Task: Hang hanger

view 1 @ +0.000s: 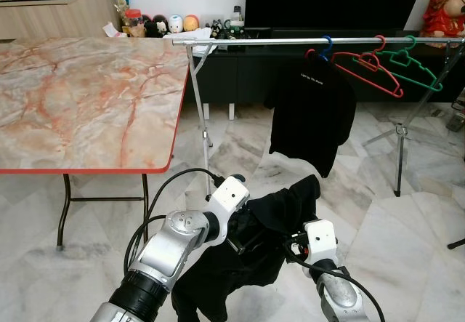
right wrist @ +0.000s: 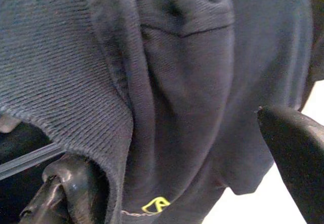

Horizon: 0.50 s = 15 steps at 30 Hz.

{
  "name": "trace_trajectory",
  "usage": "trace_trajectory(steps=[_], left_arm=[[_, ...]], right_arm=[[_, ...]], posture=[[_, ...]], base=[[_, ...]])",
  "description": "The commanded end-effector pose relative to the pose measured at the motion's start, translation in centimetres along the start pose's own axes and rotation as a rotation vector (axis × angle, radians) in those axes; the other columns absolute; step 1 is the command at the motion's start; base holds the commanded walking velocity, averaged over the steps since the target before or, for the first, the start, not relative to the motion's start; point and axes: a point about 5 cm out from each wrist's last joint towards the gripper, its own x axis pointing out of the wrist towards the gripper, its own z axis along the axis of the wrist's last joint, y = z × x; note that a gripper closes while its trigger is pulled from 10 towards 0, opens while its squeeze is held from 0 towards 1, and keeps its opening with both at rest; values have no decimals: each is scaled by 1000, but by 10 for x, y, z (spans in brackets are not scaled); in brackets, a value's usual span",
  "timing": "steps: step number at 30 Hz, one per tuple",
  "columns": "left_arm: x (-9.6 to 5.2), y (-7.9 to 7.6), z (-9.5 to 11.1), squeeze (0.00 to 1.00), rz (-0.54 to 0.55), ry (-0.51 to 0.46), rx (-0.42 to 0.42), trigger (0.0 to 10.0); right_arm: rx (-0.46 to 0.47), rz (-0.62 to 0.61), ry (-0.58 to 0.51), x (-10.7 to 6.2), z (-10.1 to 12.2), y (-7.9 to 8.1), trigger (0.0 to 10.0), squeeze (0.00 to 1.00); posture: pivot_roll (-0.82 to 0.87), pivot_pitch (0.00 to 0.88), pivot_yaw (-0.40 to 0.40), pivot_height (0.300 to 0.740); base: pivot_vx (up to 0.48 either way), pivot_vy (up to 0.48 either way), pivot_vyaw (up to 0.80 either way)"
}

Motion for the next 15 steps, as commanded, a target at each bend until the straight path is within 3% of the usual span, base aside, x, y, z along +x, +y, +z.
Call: trace_trajectory(steps=[1,7,10,15], left_arm=[[-1,0,11,0,-5,-44,4,10000],[-1,1,11,0,1,-45,2,10000],[-1,1,11,0,6,-52,-3,10000],[-1,1,12,0,11,-57,-6,10000]], right_arm=[[-3,-59,-24,0,3,-5,10000,0],[-21,-171,-59,0,8,-16,10000,0],[37,-276,-85,-1,11,-26,10000,0],[104,-238,-72,0,10,-20,10000,0]], posture=[[71,72,8,740],[72,72,8,740],[72,74,8,740],[67,72,7,740]], base=[[0,0,0],[0,0,0],[0,0,0],[0,0,0]])
